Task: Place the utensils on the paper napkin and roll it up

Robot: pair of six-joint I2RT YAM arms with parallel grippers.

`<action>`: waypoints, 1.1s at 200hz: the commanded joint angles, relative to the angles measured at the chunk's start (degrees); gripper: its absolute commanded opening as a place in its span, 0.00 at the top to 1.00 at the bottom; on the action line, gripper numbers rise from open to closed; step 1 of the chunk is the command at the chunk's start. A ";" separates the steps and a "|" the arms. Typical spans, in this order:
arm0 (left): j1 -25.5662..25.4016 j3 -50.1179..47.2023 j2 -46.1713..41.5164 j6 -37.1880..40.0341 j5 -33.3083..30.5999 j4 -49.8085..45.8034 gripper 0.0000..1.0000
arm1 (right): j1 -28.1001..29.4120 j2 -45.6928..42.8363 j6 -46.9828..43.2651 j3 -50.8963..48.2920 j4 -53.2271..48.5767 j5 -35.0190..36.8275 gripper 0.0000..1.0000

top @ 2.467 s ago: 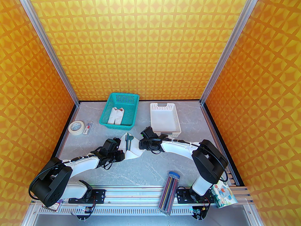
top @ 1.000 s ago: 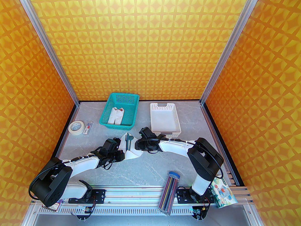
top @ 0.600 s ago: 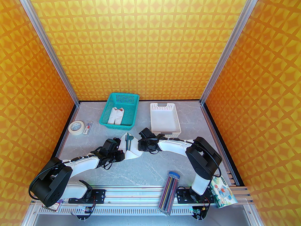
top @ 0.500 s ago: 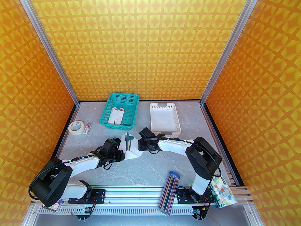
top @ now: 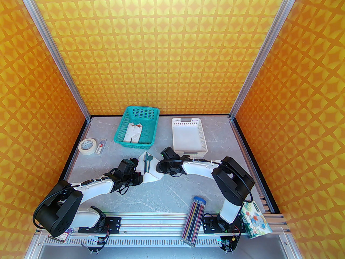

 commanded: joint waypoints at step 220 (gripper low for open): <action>-0.31 -0.33 0.34 0.70 -2.04 -5.82 1.00 | -2.80 -1.39 1.49 -1.92 14.40 -5.01 0.57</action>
